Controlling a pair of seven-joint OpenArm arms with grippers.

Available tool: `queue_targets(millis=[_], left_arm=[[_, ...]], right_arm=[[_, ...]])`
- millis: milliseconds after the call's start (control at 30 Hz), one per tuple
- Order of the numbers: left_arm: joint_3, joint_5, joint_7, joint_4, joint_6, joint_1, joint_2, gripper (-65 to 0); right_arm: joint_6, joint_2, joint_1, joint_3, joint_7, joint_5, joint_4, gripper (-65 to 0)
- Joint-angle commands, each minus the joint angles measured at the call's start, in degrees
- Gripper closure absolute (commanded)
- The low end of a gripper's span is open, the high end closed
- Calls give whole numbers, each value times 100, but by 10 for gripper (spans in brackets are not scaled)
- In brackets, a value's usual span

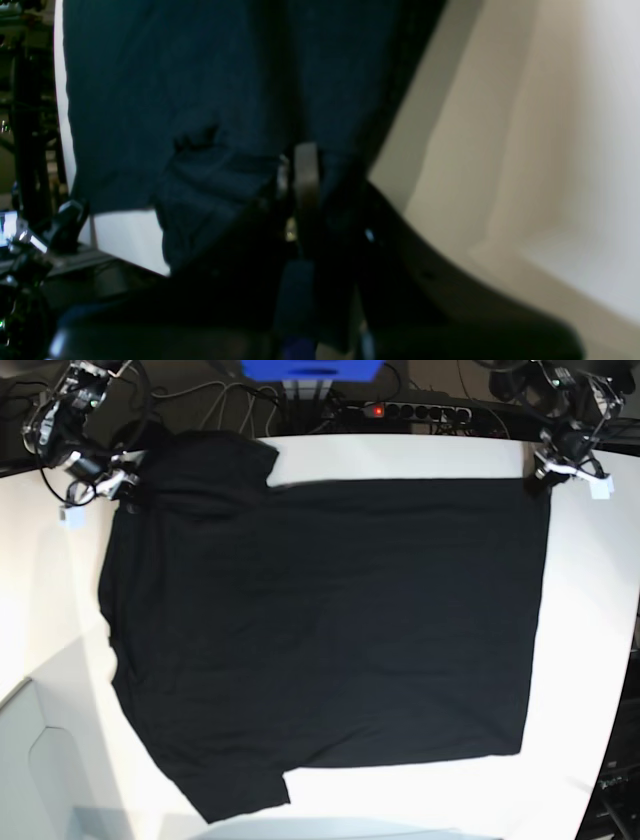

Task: Fold the T-shirt properly
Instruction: 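Lift the shoulder edge with both grippers and pull it toward the robot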

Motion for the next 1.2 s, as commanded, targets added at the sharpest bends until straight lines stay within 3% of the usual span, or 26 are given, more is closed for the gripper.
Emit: queue_targets(millis=[0,333,567,867,1167], left_arm=[[-44,108,82,170,-5,153,-56,-1],[-351,99,73,504,-93,504,23,-1],[-386,108,82,794,-93,575,23,-1],[-404,108,117,1788,-41,592,58,-1],[9,116,161,1797,-14,188,58,-1]], right_arm=[[41,72,-111,21,-228,-393,11,0],[41,72,-375,232,-228,-393,20,0],[41,46,-682,363,-228,-393,679,0],[41,-279,-1008,504,-272,-393,1682,0],[41,-341,-436,460,-281,-401,2341,0]])
